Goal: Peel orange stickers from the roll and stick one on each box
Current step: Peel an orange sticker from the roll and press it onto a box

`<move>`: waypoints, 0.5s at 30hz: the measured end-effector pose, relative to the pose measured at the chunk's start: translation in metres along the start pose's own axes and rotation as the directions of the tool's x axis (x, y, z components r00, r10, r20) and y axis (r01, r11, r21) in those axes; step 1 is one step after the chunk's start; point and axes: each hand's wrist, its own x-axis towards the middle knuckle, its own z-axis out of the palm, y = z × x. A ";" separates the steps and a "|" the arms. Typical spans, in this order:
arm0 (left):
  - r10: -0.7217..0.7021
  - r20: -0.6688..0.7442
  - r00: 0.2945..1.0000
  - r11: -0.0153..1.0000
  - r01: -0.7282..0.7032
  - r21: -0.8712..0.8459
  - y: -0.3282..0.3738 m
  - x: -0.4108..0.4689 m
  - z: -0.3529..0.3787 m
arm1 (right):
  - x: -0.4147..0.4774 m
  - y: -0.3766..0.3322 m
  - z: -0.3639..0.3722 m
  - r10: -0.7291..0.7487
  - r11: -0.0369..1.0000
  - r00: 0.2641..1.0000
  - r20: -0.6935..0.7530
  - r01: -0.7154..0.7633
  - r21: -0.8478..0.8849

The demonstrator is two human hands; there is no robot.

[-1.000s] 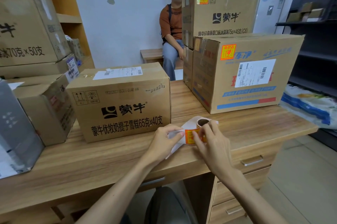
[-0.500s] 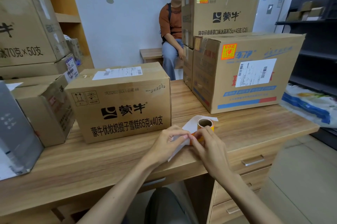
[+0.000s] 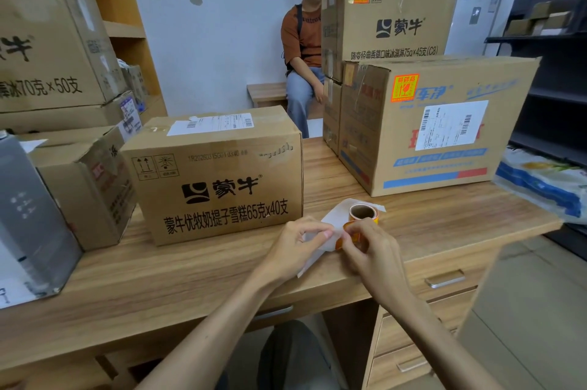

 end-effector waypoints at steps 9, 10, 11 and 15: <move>-0.069 -0.113 0.991 0.997 0.066 -0.031 -0.008 0.005 -0.002 | -0.008 0.001 -0.036 0.248 0.861 0.956 0.156 -0.291 0.417; -0.068 -0.115 0.991 0.997 0.066 -0.027 -0.007 0.005 -0.001 | -0.008 0.002 -0.042 0.256 0.848 0.953 0.164 -0.303 0.435; -0.070 -0.120 0.990 0.997 0.067 -0.027 -0.007 0.006 -0.001 | -0.009 0.002 -0.047 0.262 0.839 0.950 0.170 -0.311 0.446; -0.080 -0.142 0.987 0.997 0.078 -0.026 -0.008 0.006 -0.002 | -0.011 -0.002 -0.066 0.313 0.809 0.938 0.147 -0.344 0.476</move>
